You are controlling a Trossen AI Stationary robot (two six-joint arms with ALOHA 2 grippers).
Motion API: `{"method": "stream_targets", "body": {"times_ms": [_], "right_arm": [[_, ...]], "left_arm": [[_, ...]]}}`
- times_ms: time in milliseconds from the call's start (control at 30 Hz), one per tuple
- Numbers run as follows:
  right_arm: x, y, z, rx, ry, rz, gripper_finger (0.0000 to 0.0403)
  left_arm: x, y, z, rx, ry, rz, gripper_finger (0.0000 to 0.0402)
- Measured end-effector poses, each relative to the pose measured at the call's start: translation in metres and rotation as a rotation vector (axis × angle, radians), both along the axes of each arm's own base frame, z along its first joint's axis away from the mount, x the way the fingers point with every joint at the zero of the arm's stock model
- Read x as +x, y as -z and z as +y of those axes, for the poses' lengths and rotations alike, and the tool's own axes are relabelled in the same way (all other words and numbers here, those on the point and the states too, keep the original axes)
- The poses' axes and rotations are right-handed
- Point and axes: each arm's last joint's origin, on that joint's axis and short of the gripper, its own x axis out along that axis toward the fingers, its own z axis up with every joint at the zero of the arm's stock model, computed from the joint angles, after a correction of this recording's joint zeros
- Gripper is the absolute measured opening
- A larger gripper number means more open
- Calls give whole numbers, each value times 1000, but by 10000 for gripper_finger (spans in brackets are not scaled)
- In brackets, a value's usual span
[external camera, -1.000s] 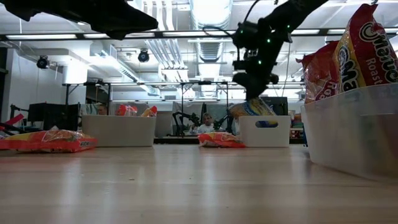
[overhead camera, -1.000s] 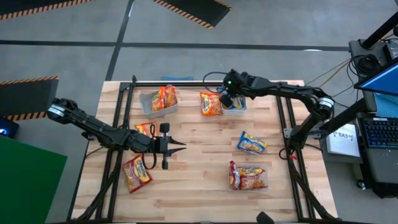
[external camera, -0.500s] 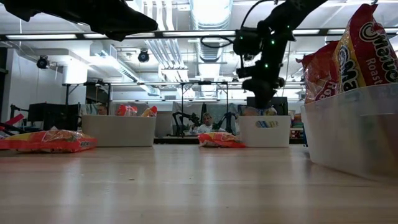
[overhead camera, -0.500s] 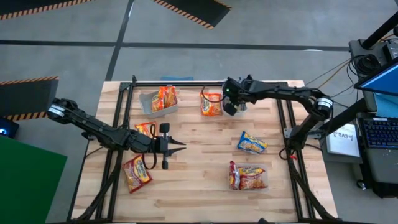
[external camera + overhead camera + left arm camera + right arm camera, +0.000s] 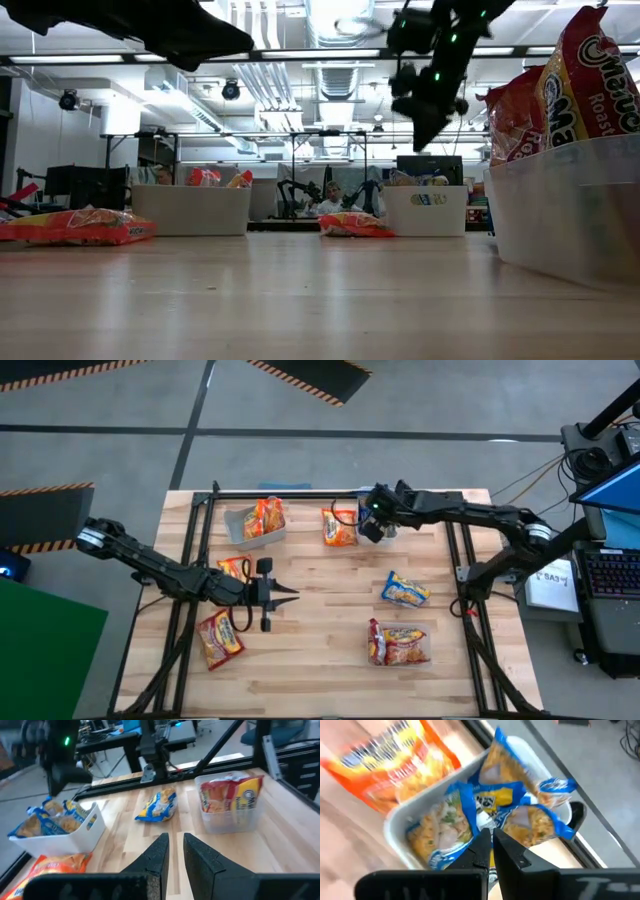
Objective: Sort Maruchan noodles
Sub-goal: Put the orange noodle pack into the gray bin
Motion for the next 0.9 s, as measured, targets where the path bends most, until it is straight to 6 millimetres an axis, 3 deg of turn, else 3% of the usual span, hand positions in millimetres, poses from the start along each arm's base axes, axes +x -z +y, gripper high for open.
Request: {"method": "stream_targets", "body": {"times_ms": [133, 267, 533, 900], "right_arm": [[-10, -20, 23, -15, -17, -111, 9], [-19, -22, 53, -34, -88, -237, 9], [-40, 8, 94, -79, -250, -456, 9], [-69, 55, 104, -36, -306, -730, 9]], "left_arm": [[4, 8, 0, -17, -59, 26, 40], [12, 20, -2, -24, -94, 43, 40], [31, 34, -4, -21, -102, -16, 40], [62, 37, 17, 43, -189, 0, 40]]}}
